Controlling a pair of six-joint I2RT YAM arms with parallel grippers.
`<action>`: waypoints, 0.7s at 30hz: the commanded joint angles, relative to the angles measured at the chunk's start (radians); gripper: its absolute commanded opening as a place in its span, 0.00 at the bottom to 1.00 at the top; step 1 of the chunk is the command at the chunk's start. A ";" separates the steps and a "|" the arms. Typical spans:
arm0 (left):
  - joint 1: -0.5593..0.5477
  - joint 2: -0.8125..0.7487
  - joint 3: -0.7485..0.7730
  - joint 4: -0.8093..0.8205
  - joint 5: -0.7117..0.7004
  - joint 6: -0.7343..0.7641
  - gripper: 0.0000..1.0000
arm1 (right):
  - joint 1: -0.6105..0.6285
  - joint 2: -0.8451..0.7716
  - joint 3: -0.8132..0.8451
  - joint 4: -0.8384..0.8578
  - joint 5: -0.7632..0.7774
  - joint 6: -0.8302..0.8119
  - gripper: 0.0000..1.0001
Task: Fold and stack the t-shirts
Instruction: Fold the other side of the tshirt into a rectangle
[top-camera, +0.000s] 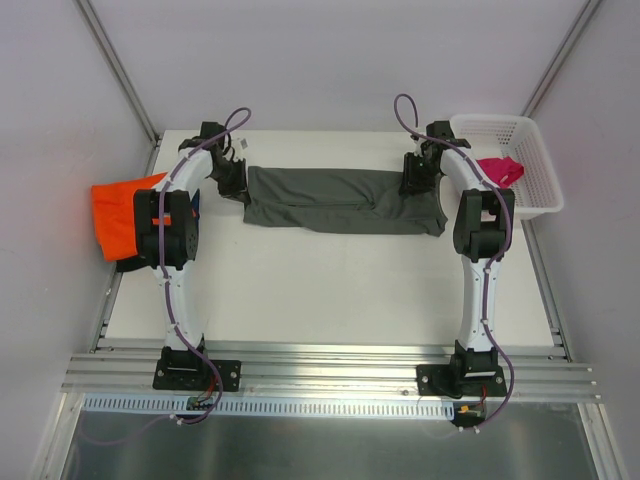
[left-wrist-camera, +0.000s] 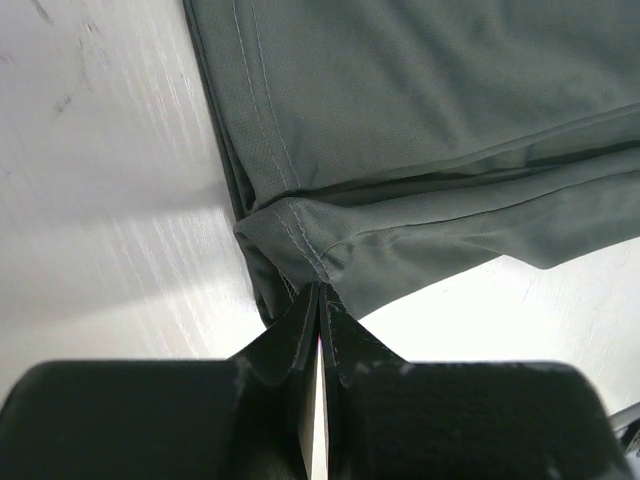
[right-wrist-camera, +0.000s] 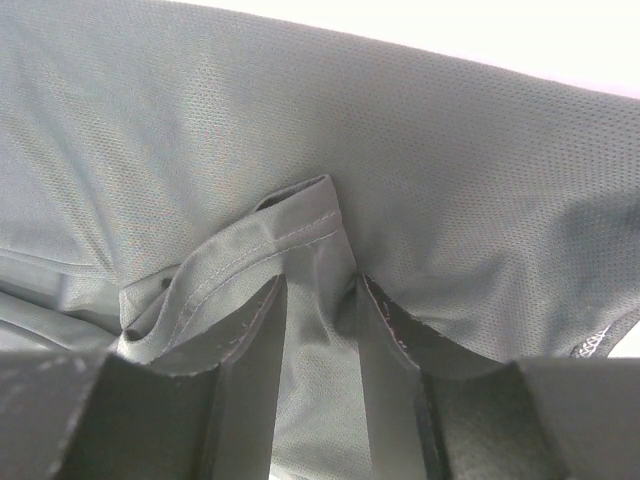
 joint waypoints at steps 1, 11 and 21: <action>-0.005 -0.040 0.069 0.009 -0.029 0.016 0.00 | 0.008 -0.083 0.005 -0.001 0.013 -0.005 0.37; -0.002 -0.008 0.099 0.024 -0.076 0.012 0.00 | 0.004 -0.086 -0.001 0.002 0.023 -0.008 0.37; -0.003 0.100 0.144 0.033 -0.113 0.015 0.00 | 0.003 -0.086 -0.009 0.007 0.010 0.000 0.41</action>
